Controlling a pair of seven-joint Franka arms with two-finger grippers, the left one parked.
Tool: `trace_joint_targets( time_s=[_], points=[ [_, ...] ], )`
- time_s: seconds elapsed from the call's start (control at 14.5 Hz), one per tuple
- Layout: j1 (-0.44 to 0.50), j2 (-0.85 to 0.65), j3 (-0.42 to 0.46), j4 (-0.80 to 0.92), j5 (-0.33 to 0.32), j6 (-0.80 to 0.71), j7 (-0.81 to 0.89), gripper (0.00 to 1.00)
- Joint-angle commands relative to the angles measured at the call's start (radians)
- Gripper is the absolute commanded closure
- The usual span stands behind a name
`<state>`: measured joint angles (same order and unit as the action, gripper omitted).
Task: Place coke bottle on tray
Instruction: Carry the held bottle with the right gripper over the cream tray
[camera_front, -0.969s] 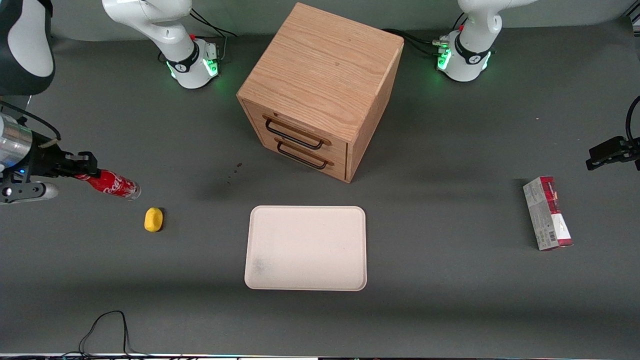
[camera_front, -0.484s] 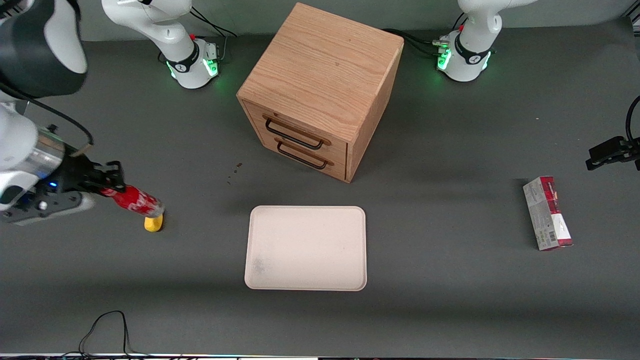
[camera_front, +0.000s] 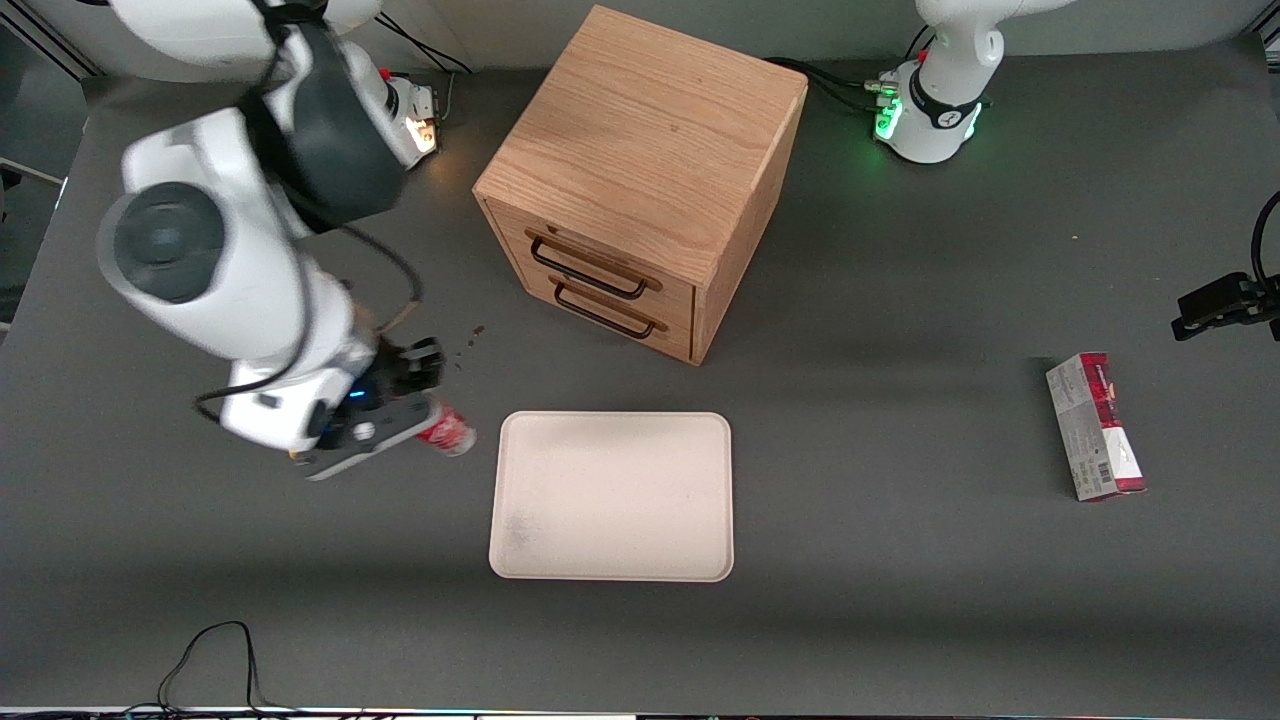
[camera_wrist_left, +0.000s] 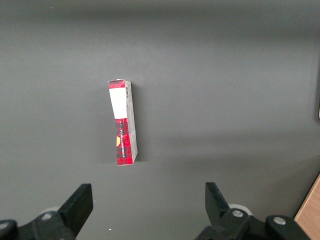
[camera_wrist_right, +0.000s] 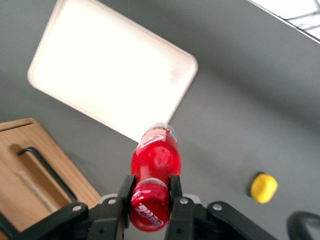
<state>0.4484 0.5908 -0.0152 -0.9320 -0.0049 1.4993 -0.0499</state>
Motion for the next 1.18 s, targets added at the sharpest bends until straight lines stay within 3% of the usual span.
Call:
trace_joint_targets(
  time_s=[0.0, 1.11],
  points=[
    [0.052, 0.032, -0.011, 0.065, -0.009, 0.010, 0.013, 1.00],
    [0.003, 0.340, -0.017, 0.064, -0.010, 0.384, -0.014, 1.00]
  ],
)
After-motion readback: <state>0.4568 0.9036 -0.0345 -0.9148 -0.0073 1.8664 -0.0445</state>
